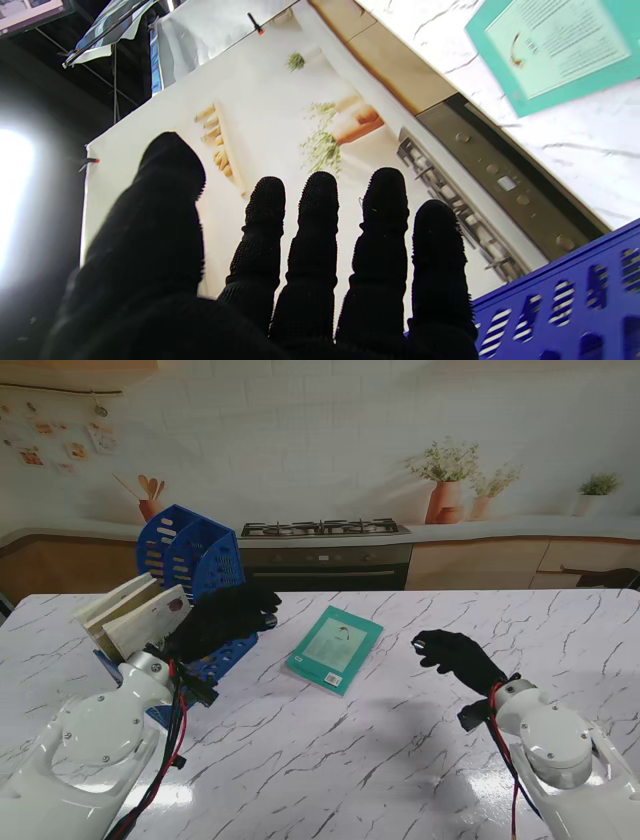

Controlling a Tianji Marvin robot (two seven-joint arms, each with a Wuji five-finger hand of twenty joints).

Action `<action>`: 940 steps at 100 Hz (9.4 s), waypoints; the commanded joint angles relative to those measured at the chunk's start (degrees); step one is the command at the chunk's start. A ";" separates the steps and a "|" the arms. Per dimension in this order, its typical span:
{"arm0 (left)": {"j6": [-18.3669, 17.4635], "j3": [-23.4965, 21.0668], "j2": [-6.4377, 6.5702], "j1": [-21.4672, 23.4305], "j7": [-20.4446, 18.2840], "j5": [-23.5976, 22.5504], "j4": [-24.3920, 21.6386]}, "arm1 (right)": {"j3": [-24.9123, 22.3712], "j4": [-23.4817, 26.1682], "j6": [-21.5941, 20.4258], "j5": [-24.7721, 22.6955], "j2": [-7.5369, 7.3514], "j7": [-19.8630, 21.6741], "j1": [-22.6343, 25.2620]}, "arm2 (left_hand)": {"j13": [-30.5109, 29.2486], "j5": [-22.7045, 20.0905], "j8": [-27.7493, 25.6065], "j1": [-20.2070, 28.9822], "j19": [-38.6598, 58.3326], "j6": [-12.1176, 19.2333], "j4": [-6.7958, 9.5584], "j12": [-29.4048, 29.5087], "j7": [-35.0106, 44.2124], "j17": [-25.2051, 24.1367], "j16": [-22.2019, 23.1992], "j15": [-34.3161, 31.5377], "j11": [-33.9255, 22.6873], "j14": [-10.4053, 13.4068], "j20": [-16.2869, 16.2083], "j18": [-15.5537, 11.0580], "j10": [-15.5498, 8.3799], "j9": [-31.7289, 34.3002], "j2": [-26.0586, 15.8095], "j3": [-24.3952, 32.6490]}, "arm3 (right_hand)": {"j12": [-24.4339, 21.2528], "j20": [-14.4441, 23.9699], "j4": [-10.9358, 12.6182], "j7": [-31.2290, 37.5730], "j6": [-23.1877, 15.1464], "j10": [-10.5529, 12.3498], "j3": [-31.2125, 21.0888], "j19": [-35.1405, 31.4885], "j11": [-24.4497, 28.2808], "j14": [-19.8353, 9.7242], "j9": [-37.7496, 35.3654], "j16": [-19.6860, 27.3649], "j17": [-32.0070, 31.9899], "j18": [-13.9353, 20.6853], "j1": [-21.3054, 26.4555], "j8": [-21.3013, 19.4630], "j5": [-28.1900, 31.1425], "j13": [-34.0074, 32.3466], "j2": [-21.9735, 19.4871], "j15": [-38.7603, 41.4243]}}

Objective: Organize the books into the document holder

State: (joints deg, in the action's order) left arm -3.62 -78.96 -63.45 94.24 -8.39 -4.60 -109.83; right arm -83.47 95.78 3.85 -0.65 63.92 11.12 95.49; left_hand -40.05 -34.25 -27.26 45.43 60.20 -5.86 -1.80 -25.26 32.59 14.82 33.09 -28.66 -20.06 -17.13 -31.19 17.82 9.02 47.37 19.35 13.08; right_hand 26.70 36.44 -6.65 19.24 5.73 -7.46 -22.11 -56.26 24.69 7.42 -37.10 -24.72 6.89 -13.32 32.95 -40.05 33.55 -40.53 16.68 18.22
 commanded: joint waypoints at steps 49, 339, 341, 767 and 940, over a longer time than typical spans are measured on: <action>-2.04 5.73 -0.12 -1.99 -5.13 5.31 12.63 | 5.91 -3.56 -3.58 -0.52 0.49 -0.13 -4.02 | 3.18 -0.22 0.23 1.49 2.47 -0.20 0.58 0.20 0.64 -3.87 -0.12 1.08 -0.58 -1.37 -1.09 2.01 -0.11 -0.83 -2.73 -1.60 | 0.47 -0.62 2.15 2.70 -3.06 2.96 2.97 0.63 -0.30 -1.06 -2.41 -0.31 -0.50 -13.94 1.39 -0.75 3.69 -1.00 -1.87 -0.49; 0.65 7.96 0.19 -1.64 -7.92 6.61 16.51 | 9.41 -2.26 -21.27 -28.36 -6.20 14.12 -3.05 | 4.93 -0.39 0.59 3.46 2.71 -2.23 0.83 0.21 1.63 -6.73 0.19 0.82 -1.08 -1.91 -1.78 0.76 1.28 -2.50 -7.47 -5.39 | -12.90 -26.93 -3.42 10.98 -3.70 7.75 -16.52 8.72 -7.32 -14.23 -0.27 15.50 -9.94 15.98 6.54 14.51 2.28 12.58 -3.42 -8.81; 0.65 8.03 0.17 -1.67 -7.87 6.65 16.56 | 10.28 -3.13 -21.16 -28.30 -6.08 13.60 -4.09 | 4.93 -0.40 0.59 3.50 2.71 -2.19 0.84 0.22 1.64 -6.74 0.19 0.82 -1.08 -1.90 -1.78 0.76 1.31 -2.51 -7.47 -5.42 | -12.93 -26.90 -3.42 10.78 -3.75 7.90 -16.23 8.68 -7.36 -14.43 -0.01 15.51 -10.03 16.17 6.15 14.49 2.21 12.75 -3.72 -8.85; 29.29 23.84 -4.87 -14.51 -4.12 16.23 28.75 | 13.97 -0.79 31.27 -9.95 -2.65 9.72 -4.90 | 0.41 14.70 10.92 2.80 5.80 -27.02 0.68 5.17 -16.57 13.24 -5.47 -7.99 -6.19 -11.30 0.92 5.33 19.64 -16.49 -2.73 10.68 | -11.14 -16.69 0.42 -6.26 21.77 -20.15 -9.82 -20.02 2.09 4.53 -3.02 15.11 30.60 -9.24 -5.13 10.56 2.86 -17.18 6.08 -3.03; 21.78 25.22 -7.20 -14.17 -0.72 22.87 32.44 | 13.56 -3.22 37.04 14.96 6.96 -11.16 -4.15 | -7.56 6.23 6.68 16.36 22.37 -19.55 -2.48 -15.48 -27.71 28.00 11.70 -22.48 -13.77 2.13 4.44 -7.67 8.10 -12.13 7.26 23.88 | -7.44 -11.04 0.51 -6.62 12.56 -10.21 -20.78 -17.12 11.96 1.93 6.29 7.38 16.90 -21.02 -1.18 -0.38 -8.86 -8.62 9.79 7.91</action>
State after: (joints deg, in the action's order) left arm 18.83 -54.38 -69.91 78.30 -8.47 18.72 -79.18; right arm -70.83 94.09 40.32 13.90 70.10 -0.38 89.83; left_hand -44.30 -25.55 -19.26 55.88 75.99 -26.49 -1.85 -34.23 3.99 44.57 42.13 -47.98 -33.11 -17.49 -28.87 11.22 22.71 30.75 23.54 35.57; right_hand 20.45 23.40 -7.15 10.82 21.64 -17.39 -41.91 -74.42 37.60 11.69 -31.93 -17.55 23.46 -39.56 30.64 -38.45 22.57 -47.84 24.59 25.87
